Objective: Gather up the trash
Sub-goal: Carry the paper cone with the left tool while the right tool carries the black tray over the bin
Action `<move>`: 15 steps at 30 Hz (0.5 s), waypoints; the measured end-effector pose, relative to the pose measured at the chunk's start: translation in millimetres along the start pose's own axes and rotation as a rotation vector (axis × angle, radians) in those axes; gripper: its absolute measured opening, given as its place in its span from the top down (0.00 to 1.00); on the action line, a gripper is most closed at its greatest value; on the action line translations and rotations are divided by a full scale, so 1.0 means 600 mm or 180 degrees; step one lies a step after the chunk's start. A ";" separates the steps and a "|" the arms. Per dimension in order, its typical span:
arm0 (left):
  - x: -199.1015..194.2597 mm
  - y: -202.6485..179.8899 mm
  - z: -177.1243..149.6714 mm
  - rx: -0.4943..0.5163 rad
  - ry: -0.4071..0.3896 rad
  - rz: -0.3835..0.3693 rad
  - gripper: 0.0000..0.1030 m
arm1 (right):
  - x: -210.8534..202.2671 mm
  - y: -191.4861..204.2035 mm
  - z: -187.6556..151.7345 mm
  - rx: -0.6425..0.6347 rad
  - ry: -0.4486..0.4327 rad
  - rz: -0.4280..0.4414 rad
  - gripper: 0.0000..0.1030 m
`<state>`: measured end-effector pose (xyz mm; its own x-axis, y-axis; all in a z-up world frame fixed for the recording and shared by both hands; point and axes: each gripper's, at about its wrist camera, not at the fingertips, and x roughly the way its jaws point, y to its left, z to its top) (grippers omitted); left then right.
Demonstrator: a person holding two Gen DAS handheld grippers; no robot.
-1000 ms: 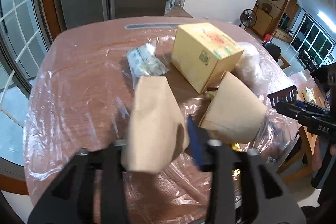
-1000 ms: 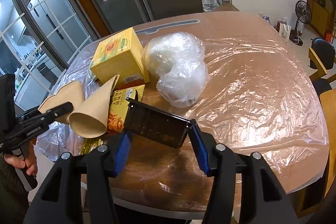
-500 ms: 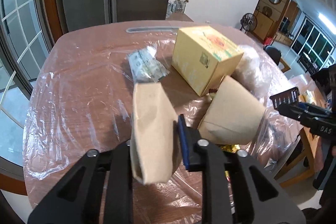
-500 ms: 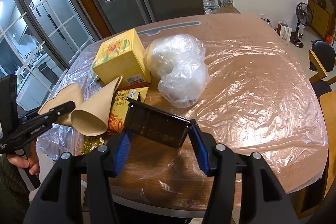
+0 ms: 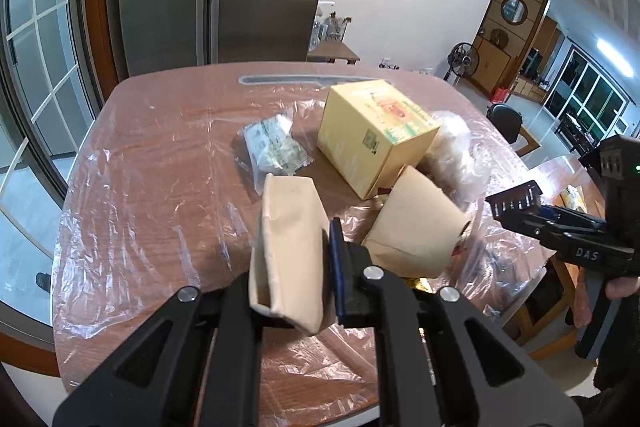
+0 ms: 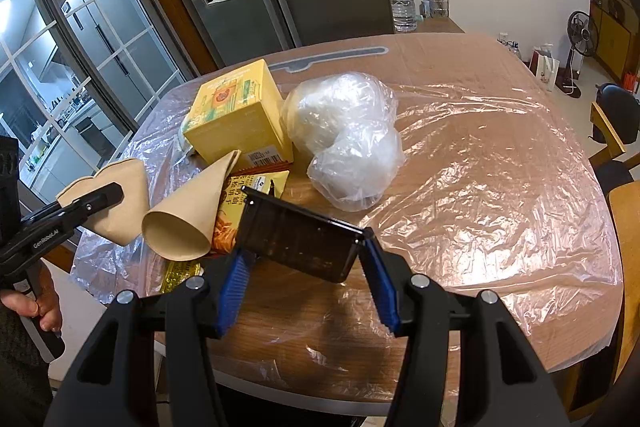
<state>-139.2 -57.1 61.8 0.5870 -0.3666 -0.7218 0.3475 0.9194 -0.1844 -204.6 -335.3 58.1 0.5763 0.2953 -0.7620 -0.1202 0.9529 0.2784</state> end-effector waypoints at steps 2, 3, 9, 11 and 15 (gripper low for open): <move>-0.008 -0.001 -0.002 -0.0012 -0.0017 -0.0020 0.87 | -0.003 0.001 0.001 -0.0023 -0.0011 0.0015 0.49; -0.012 -0.001 -0.004 -0.0012 -0.0026 -0.0022 0.87 | -0.005 0.003 0.002 -0.0037 -0.0016 0.0022 0.49; -0.035 -0.005 -0.019 0.0023 -0.0033 -0.0014 0.87 | -0.024 0.013 -0.002 -0.0159 -0.0035 0.0067 0.49; -0.044 -0.008 -0.029 0.0027 -0.0022 -0.0026 0.87 | -0.031 0.018 -0.006 -0.0234 -0.0034 0.0096 0.49; -0.059 -0.016 -0.047 0.0048 0.0017 -0.0051 0.87 | -0.047 0.029 -0.022 -0.0379 0.0015 0.0146 0.49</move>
<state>-184.0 -49.0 70.6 0.5774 -0.3806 -0.7223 0.3678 0.9111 -0.1860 -233.4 -326.1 76.7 0.5641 0.3389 -0.7530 -0.2417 0.9397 0.2419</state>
